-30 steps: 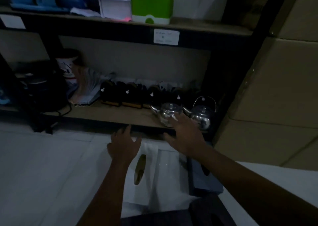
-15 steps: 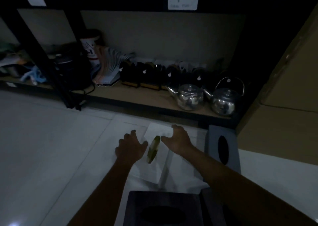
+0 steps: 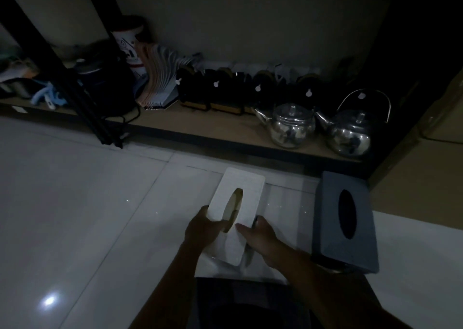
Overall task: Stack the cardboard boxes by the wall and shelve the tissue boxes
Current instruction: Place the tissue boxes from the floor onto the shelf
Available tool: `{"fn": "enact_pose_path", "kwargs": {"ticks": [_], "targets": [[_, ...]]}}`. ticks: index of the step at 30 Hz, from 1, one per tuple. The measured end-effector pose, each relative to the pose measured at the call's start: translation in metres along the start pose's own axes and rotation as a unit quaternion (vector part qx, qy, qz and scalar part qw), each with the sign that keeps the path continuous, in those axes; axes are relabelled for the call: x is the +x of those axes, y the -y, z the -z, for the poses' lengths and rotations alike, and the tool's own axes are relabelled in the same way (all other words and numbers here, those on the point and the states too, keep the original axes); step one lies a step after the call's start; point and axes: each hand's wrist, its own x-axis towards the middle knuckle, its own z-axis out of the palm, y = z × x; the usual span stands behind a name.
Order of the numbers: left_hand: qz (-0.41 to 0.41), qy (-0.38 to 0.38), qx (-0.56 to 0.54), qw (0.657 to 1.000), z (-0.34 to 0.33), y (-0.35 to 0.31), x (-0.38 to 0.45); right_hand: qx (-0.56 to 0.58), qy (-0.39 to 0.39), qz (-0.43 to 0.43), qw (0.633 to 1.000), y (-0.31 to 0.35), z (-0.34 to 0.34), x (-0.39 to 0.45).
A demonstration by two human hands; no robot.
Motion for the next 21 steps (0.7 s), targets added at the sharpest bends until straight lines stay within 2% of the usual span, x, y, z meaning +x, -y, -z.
{"fn": "enact_pose_path", "kwargs": {"ticks": [5, 10, 14, 21], "targets": [[-0.049, -0.030, -0.132, 0.990, 0.015, 0.006, -0.023, 0.061, -0.005, 0.090, 0.994, 0.019, -0.001, -0.023], [-0.083, -0.051, -0.297, 0.950, 0.053, -0.016, -0.065, 0.096, 0.027, 0.187, 0.977, 0.077, 0.010, -0.058], [-0.169, -0.071, -0.309, 0.933, 0.091, -0.057, -0.097, 0.097, 0.014, 0.262, 0.960, 0.124, 0.023, -0.088], [-0.289, -0.155, -0.323, 0.888, 0.150, -0.120, -0.135, 0.194, -0.016, 0.358, 0.913, 0.197, 0.050, -0.137]]}}
